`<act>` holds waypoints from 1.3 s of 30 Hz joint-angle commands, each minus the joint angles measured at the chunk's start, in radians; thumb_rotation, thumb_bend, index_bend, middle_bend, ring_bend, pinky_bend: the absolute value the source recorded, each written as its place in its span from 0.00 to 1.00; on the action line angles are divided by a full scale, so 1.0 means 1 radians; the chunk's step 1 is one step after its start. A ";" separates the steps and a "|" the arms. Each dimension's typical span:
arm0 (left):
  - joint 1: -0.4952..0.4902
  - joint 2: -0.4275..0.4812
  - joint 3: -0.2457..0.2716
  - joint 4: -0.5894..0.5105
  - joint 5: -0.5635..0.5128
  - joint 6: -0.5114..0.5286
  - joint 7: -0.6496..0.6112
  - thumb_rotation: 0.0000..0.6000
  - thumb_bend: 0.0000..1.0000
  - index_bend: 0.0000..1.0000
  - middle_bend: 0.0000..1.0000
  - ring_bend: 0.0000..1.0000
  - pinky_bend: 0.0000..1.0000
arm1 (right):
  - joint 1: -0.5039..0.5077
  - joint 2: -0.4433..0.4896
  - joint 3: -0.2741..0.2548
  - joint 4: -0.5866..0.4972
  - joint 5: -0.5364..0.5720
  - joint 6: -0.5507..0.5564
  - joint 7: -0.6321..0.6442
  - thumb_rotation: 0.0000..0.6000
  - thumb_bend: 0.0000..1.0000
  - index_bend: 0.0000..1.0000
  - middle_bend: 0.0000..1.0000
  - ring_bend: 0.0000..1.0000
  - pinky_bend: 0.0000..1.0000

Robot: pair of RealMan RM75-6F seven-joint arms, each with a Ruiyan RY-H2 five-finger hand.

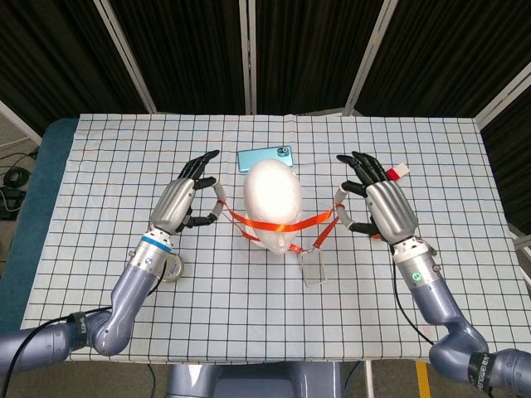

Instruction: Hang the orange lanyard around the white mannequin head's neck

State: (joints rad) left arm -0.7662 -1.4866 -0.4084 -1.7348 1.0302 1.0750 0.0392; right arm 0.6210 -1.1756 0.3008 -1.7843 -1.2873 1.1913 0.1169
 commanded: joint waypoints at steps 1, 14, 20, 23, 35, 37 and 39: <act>-0.050 0.016 -0.060 0.020 -0.107 -0.044 0.035 1.00 0.49 0.75 0.00 0.00 0.00 | 0.027 0.013 0.055 -0.017 0.110 -0.058 0.016 1.00 0.46 0.75 0.11 0.00 0.00; -0.142 0.038 -0.114 0.142 -0.321 -0.129 0.072 1.00 0.49 0.71 0.00 0.00 0.00 | 0.163 -0.033 0.162 0.123 0.420 -0.197 -0.051 1.00 0.46 0.75 0.11 0.00 0.00; -0.161 0.024 -0.101 0.227 -0.352 -0.183 0.045 1.00 0.49 0.69 0.00 0.00 0.00 | 0.207 -0.073 0.153 0.213 0.474 -0.239 -0.093 1.00 0.46 0.75 0.11 0.00 0.00; -0.175 0.005 -0.091 0.286 -0.362 -0.215 0.032 1.00 0.49 0.68 0.00 0.00 0.00 | 0.235 -0.106 0.148 0.278 0.501 -0.263 -0.113 1.00 0.46 0.75 0.11 0.00 0.00; -0.223 -0.095 -0.064 0.526 -0.351 -0.320 -0.050 1.00 0.22 0.00 0.00 0.00 0.00 | 0.323 -0.255 0.131 0.564 0.547 -0.341 -0.146 1.00 0.21 0.36 0.07 0.00 0.00; -0.229 -0.104 -0.056 0.556 -0.358 -0.342 -0.052 1.00 0.06 0.00 0.00 0.00 0.00 | 0.331 -0.276 0.123 0.608 0.544 -0.349 -0.156 1.00 0.12 0.21 0.03 0.00 0.00; -0.234 -0.112 -0.053 0.585 -0.354 -0.354 -0.058 1.00 0.00 0.00 0.00 0.00 0.00 | 0.337 -0.293 0.118 0.646 0.543 -0.360 -0.161 1.00 0.09 0.11 0.00 0.00 0.00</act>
State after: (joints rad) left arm -0.9926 -1.5870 -0.4676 -1.1699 0.6742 0.7316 -0.0109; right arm 0.9444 -1.4421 0.4291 -1.1772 -0.7446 0.8483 -0.0331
